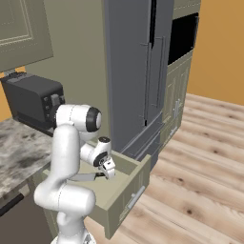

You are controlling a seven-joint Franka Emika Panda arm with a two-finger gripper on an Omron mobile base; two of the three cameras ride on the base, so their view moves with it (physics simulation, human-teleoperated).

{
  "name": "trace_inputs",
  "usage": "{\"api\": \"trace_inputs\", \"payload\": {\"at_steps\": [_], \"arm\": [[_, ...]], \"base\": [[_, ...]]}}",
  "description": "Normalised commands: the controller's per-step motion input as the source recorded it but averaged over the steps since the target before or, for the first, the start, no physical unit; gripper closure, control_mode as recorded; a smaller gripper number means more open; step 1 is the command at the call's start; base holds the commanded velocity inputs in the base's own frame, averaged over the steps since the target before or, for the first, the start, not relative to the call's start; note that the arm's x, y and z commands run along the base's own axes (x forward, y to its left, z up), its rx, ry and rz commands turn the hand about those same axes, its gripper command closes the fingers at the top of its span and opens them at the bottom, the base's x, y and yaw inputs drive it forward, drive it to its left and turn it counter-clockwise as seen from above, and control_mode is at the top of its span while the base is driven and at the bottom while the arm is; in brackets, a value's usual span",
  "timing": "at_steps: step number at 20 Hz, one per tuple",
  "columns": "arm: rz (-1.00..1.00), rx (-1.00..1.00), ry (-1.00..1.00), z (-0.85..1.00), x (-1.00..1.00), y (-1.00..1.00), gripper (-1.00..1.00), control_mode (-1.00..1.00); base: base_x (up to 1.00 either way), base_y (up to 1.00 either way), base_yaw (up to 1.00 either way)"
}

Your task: Pick up the knife from the drawer and place it on the cutting board. Then place the meat from the plate to the cutting board.

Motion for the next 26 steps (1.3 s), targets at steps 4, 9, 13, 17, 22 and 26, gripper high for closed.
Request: {"api": "trace_inputs", "payload": {"at_steps": [4,9,13,17,22,26], "arm": [[0.00,0.00,0.00,-0.34,0.44,0.08,-1.00,-1.00],[0.00,0.00,0.00,-0.35,0.22,0.10,1.00,-1.00],[0.00,0.00,-0.01,-0.19,-0.04,-0.02,1.00,-1.00],[0.00,0.00,-0.03,-0.22,-0.19,-0.25,1.00,-1.00],[-0.14,0.00,-0.06,0.03,-0.19,-0.36,1.00,-1.00],[-0.19,0.00,-0.04,0.36,-0.05,-0.10,1.00,-1.00]], "base": [[0.00,0.00,0.00],[0.00,0.00,0.00],[0.00,0.00,0.00],[0.00,0.00,0.00],[0.00,0.00,0.00],[0.00,0.00,0.00]]}}
